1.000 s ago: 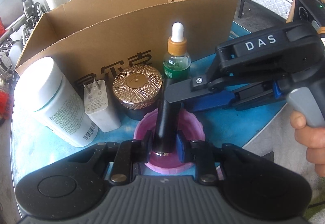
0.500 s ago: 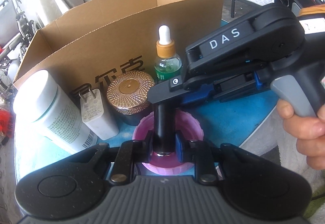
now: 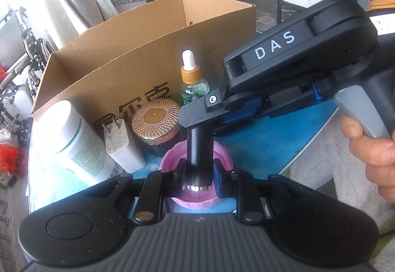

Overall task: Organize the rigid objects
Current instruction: 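Carry the black cylinder with the right gripper into the box and release, then reach the right gripper to the black key fob and close on it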

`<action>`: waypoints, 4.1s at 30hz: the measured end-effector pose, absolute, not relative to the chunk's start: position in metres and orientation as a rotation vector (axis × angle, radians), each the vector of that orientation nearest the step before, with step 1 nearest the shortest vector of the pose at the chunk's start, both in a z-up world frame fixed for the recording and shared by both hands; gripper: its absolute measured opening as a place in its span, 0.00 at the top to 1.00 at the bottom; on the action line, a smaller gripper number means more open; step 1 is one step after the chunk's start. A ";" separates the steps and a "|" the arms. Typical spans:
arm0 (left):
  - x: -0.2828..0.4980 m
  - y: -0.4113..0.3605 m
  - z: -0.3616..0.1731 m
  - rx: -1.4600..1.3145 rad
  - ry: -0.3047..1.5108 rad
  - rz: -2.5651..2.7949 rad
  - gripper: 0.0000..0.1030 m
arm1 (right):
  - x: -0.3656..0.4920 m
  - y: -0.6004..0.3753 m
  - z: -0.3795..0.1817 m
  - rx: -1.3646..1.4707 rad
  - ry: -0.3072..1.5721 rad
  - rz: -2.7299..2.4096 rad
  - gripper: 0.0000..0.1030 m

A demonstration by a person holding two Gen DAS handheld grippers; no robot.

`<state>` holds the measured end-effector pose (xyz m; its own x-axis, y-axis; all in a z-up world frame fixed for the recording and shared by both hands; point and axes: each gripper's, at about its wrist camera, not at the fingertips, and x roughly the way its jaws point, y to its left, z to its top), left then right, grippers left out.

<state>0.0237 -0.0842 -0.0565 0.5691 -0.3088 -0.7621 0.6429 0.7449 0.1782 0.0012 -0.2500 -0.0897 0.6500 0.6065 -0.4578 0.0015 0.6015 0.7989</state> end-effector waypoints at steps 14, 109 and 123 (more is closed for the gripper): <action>0.013 -0.061 0.010 0.360 0.663 -0.536 0.78 | -0.013 -0.231 -0.007 0.582 0.637 0.497 0.79; 0.068 -0.113 -0.061 0.213 1.047 -0.651 0.66 | 0.050 -0.299 -0.099 0.481 1.060 0.455 0.80; 0.068 -0.127 -0.072 0.237 1.059 -0.664 0.55 | 0.029 -0.319 -0.110 0.670 1.117 0.497 0.77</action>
<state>0.0681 -0.1268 -0.0723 0.3188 -0.3896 -0.8641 0.6086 0.7830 -0.1285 0.0286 -0.3190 -0.1102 0.3660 0.6684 -0.6475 -0.0334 0.7048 0.7086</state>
